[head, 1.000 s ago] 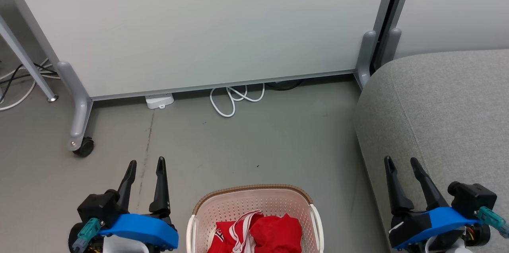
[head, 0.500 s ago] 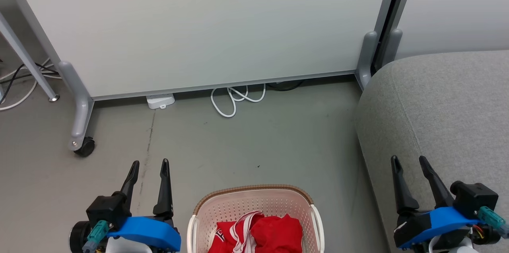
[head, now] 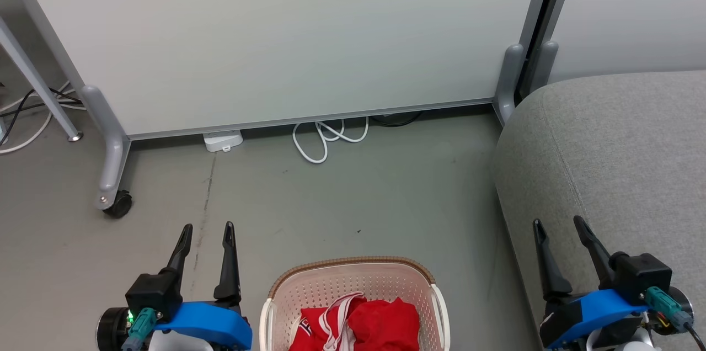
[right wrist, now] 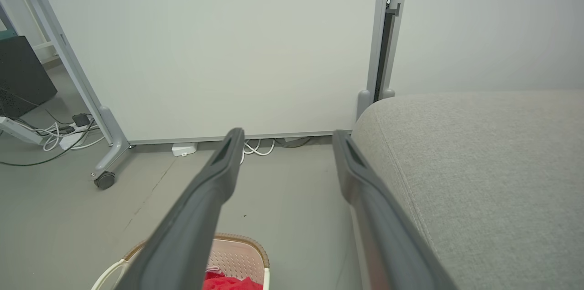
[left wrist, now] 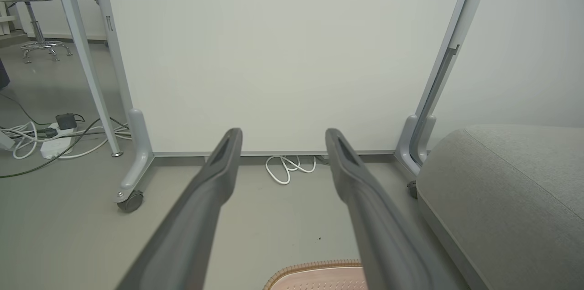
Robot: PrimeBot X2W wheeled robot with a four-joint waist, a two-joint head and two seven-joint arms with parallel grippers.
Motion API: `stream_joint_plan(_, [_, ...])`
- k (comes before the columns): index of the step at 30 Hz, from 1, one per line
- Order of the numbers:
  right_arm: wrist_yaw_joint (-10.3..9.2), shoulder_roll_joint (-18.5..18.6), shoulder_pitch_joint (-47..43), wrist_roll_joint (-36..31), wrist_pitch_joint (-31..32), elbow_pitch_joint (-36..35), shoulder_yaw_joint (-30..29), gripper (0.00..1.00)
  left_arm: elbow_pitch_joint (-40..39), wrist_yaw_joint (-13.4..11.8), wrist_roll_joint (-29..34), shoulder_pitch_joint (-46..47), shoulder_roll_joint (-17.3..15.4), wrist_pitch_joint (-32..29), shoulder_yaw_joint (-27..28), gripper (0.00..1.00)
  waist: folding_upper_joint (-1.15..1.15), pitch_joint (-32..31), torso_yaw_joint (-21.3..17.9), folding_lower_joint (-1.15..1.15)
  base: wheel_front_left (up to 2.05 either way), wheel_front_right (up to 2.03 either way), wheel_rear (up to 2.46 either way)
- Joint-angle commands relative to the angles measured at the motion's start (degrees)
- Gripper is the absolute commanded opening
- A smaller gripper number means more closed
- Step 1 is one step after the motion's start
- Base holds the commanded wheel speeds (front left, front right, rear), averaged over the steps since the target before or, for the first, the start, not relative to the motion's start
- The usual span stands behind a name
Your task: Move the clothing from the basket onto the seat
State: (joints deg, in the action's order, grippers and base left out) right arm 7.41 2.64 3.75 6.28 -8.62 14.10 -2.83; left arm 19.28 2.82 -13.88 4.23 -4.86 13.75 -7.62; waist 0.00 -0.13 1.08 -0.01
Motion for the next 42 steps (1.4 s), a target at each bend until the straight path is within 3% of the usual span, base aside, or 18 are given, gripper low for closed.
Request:
stream_joint_plan(1, [0.13, 0.37, 0.7, -1.34, -0.46, -0.21, 0.12, 1.0, 0.13, 0.15, 1.27, 0.83, 0.08, 0.63, 0.32, 1.0, 0.0, 0.02, -0.02, 0.01, 0.0, 0.0, 0.0])
stream_joint_plan(12, [0.14, 0.4, 0.74, -5.31, -1.44, -0.15, 0.28, 1.0, 0.78, 0.34, 5.11, 1.0, 0.47, 1.55, 0.67, 1.0, 0.0, 0.06, 0.0, 0.01, 0.0, 0.0, 0.0])
stream_joint_plan(32, [0.14, 0.38, 0.46, -4.2, -1.97, 0.19, 0.52, 1.0, 0.9, 0.95, 4.92, 0.12, 1.18, 1.53, 2.22, 1.0, 0.0, 0.11, -0.15, 0.01, 0.0, 0.0, 0.0])
stream_joint_plan(42, [0.14, 0.38, 2.95, -2.34, -1.99, -2.27, 4.49, 1.0, 3.11, 1.65, 3.86, 1.28, 0.88, 1.48, 3.66, 1.0, 0.0, 5.24, -5.36, 0.01, 0.0, 0.0, 0.0])
